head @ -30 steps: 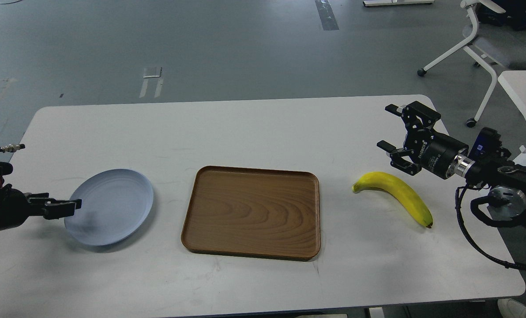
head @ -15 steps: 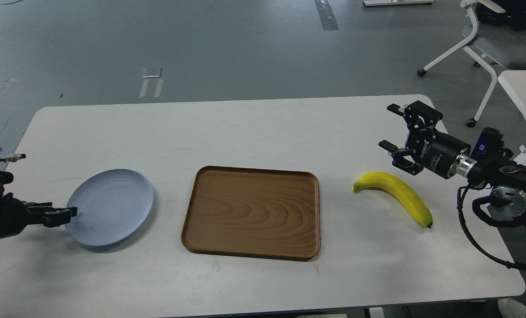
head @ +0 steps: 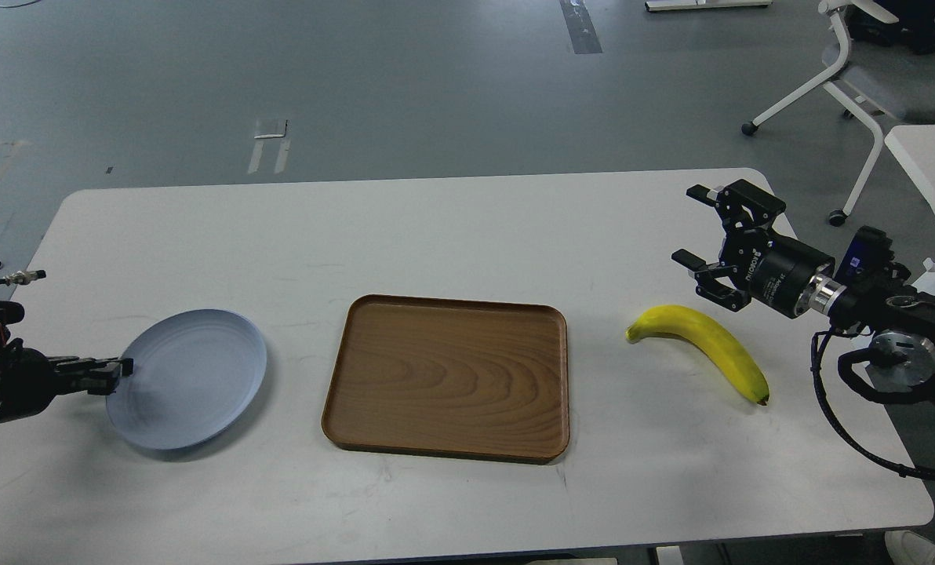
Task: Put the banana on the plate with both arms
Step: 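Grasp the plate rim with the left gripper and lift it, then carry the plate with the left gripper and lower it onto the tray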
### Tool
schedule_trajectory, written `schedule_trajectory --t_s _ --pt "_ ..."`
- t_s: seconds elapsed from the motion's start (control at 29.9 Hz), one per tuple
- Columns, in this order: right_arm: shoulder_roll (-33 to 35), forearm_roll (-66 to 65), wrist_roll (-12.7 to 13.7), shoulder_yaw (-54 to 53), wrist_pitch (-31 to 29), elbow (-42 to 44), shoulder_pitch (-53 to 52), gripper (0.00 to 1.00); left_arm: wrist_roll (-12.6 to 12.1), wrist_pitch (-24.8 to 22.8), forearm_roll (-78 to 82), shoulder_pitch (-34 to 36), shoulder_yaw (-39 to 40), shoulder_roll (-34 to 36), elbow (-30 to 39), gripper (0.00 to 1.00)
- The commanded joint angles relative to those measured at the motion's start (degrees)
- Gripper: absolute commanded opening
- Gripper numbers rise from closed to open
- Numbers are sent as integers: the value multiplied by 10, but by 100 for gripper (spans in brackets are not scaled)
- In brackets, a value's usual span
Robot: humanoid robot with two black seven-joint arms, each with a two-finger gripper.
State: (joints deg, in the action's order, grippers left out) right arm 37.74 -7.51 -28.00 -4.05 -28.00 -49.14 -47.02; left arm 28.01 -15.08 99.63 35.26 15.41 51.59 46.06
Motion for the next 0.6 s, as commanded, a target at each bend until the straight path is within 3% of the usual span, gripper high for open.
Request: schedule_trajectory --t_s 0.0,0.23,0.4,0.57 --pt "-1 0 0 0 0 0 0 100 0 1 0 6 1 1 3 0" --pt "-1 0 0 0 0 0 -1 100 0 -17 -29 55 1 0 35 0" --pt "0 0 0 0 0 0 -1 100 0 -114 -83 140 1 -2 76 0" --pt "-1 0 0 -1 0 0 -1 100 0 -129 -94 183 1 -3 136 0"
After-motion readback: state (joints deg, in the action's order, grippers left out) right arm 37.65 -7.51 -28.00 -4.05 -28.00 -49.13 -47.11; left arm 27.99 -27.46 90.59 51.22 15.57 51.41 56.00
